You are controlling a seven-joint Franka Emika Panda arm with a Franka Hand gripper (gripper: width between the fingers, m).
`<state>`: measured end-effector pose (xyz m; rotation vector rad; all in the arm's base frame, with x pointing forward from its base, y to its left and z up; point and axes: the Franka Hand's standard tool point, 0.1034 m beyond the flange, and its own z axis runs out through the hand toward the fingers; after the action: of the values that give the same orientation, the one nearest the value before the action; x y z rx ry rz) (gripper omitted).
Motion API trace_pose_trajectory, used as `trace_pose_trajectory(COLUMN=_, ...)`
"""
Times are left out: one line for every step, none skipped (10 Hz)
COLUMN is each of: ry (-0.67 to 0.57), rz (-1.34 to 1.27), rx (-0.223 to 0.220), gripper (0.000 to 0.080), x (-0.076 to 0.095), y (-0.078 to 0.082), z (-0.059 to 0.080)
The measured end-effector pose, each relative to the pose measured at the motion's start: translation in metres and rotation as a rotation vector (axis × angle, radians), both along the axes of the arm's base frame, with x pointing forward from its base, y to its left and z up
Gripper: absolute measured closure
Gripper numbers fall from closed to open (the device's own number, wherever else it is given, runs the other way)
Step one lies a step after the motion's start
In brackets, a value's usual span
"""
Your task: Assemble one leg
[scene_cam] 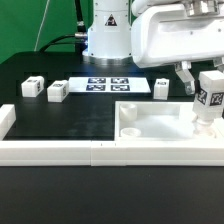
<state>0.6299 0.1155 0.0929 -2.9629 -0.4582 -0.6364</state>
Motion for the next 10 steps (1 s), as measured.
trace_pose_trajectory(ry=-0.003, rz=0.002, rx=0.0, gripper=0.0509, x=-0.002, y=0.002, z=-0.006)
trace_pose_trajectory(ry=0.005, rz=0.004, rx=0.0, gripper=0.0509, x=-0.005, y=0.003, z=-0.01)
trace_pose_trajectory(ry=0.007, rz=0.007, rx=-0.001, gripper=0.0509, x=-0.007, y=0.005, z=-0.012)
trace_pose_trajectory(ry=0.003, rz=0.005, rx=-0.001, gripper=0.0509, x=-0.007, y=0.004, z=-0.013)
trace_pose_trajectory(ry=0.0, rz=0.005, rx=0.0, gripper=0.0509, x=-0.007, y=0.004, z=-0.014)
trace_pose_trajectory(ry=0.002, rz=0.005, rx=0.0, gripper=0.0509, x=-0.009, y=0.004, z=-0.019)
trace_pose_trajectory(ry=-0.005, rz=0.003, rx=0.0, gripper=0.0509, x=-0.009, y=0.004, z=-0.022)
trace_pose_trajectory(ry=-0.024, rz=0.0, rx=0.001, gripper=0.0509, x=-0.008, y=0.004, z=-0.024)
trace_pose_trajectory(ry=-0.038, rz=-0.002, rx=0.002, gripper=0.0509, x=-0.008, y=0.003, z=-0.024)
trace_pose_trajectory(ry=-0.042, rz=-0.002, rx=0.002, gripper=0.0509, x=-0.008, y=0.003, z=-0.024)
